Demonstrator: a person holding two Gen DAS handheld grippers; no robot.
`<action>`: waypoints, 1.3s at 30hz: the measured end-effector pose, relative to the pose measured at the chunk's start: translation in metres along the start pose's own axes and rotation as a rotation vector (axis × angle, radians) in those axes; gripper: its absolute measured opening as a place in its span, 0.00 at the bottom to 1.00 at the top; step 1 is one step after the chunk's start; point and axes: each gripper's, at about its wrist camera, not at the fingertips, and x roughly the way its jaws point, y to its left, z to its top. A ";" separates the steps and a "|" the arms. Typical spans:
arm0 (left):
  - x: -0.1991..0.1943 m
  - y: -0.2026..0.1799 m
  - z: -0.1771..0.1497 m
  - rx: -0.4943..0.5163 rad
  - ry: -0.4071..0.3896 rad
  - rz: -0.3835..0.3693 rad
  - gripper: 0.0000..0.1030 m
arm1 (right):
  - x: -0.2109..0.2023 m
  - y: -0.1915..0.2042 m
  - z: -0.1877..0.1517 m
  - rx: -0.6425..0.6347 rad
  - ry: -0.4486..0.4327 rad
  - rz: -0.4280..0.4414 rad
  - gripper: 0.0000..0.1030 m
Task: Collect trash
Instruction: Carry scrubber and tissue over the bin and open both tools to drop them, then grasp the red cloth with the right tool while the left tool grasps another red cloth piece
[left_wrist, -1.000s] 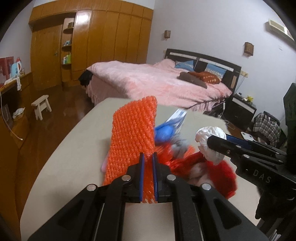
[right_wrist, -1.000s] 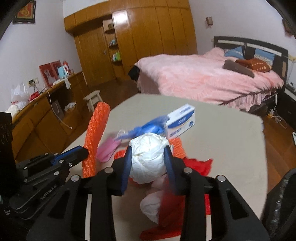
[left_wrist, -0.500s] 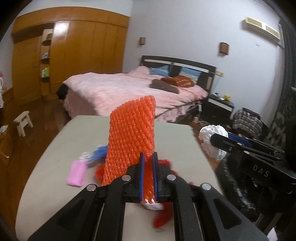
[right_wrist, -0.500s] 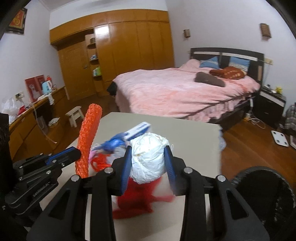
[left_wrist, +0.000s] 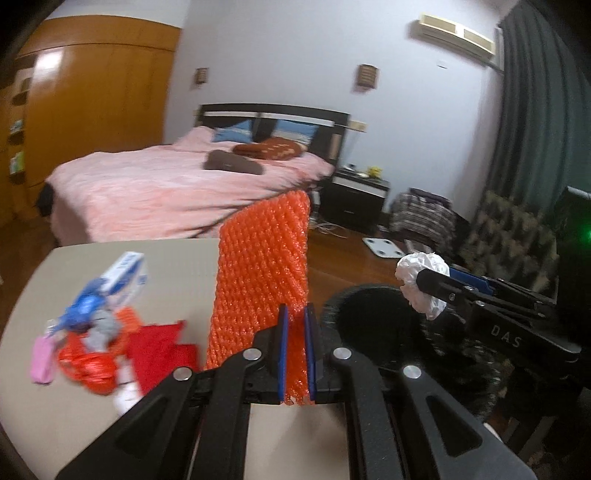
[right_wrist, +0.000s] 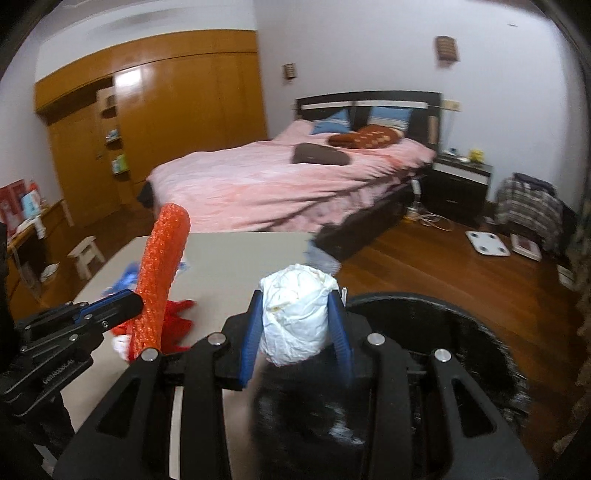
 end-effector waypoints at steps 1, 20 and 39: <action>0.004 -0.008 -0.001 0.006 0.003 -0.015 0.08 | -0.003 -0.009 -0.003 0.006 0.001 -0.019 0.33; 0.089 -0.113 -0.003 0.079 0.096 -0.270 0.40 | -0.028 -0.121 -0.051 0.144 0.042 -0.271 0.46; 0.008 0.036 -0.019 -0.001 -0.002 0.147 0.85 | 0.011 -0.026 -0.027 0.099 0.021 -0.076 0.93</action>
